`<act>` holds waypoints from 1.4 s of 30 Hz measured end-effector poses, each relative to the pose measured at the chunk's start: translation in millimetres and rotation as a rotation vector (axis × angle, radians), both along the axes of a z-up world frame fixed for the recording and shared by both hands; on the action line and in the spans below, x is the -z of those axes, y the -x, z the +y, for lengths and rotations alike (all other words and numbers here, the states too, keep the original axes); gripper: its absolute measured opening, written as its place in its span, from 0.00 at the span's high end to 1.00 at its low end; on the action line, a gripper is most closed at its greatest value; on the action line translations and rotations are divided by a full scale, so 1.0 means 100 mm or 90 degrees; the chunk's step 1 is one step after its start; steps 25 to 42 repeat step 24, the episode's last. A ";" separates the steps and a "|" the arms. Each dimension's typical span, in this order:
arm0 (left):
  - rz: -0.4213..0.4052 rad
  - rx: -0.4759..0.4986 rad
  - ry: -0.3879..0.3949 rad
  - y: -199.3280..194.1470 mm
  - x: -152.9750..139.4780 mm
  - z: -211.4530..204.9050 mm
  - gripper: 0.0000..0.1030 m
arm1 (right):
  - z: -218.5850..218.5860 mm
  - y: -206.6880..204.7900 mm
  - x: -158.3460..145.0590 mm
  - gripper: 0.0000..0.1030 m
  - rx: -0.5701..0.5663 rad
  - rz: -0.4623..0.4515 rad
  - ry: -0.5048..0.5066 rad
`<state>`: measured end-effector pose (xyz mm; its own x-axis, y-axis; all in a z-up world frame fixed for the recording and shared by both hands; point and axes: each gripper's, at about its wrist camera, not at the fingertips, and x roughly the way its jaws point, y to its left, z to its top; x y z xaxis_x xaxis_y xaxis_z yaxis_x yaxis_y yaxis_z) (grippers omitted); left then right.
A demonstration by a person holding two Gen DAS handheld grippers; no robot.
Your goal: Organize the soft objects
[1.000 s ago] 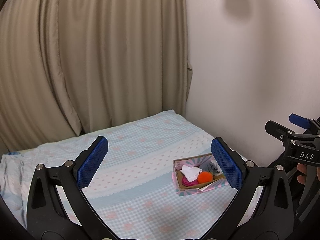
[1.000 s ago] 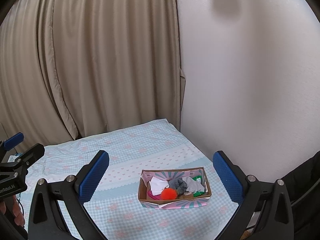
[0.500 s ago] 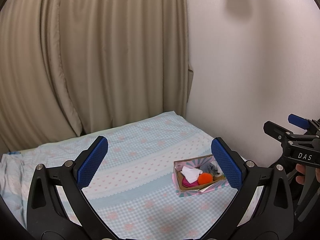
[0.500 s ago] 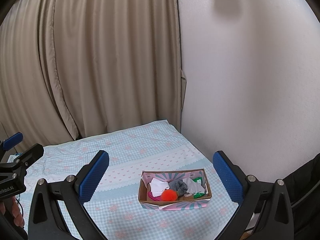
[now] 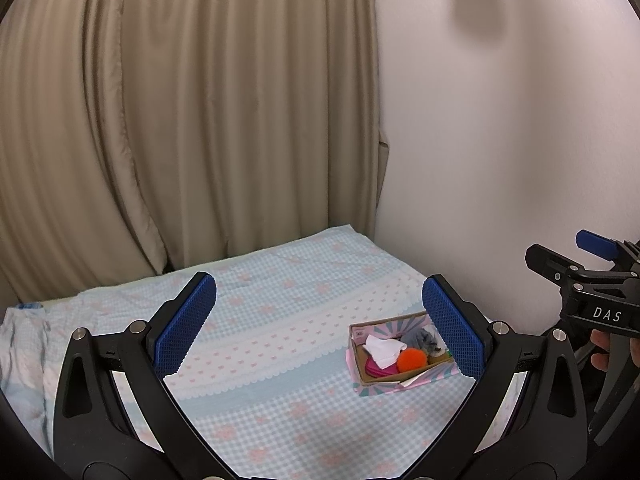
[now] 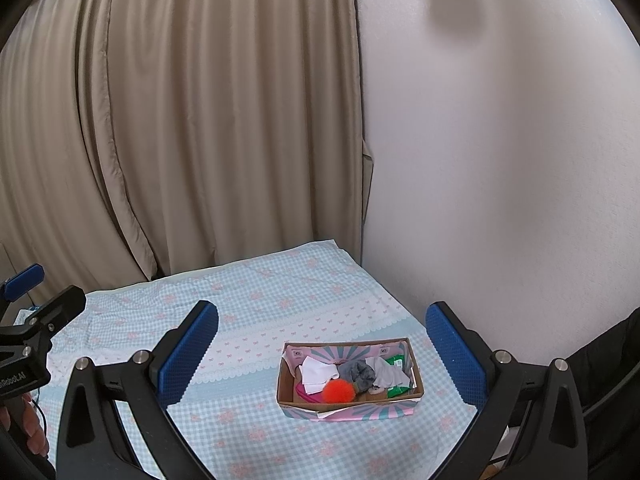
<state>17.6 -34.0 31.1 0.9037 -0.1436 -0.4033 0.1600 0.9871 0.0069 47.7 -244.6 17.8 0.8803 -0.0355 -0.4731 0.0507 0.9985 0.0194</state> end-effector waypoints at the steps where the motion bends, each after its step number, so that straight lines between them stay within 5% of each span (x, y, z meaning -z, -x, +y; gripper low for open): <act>1: -0.001 0.000 0.000 0.00 0.00 0.00 0.00 | 0.00 0.00 0.00 0.00 0.000 0.000 -0.001; 14: -0.031 -0.022 -0.011 0.05 -0.06 0.01 0.00 | 0.03 -0.01 0.00 0.00 0.000 -0.002 -0.004; 42: -0.010 -0.020 -0.004 -0.10 0.03 0.08 0.00 | 0.09 -0.13 0.03 0.00 0.005 0.012 -0.012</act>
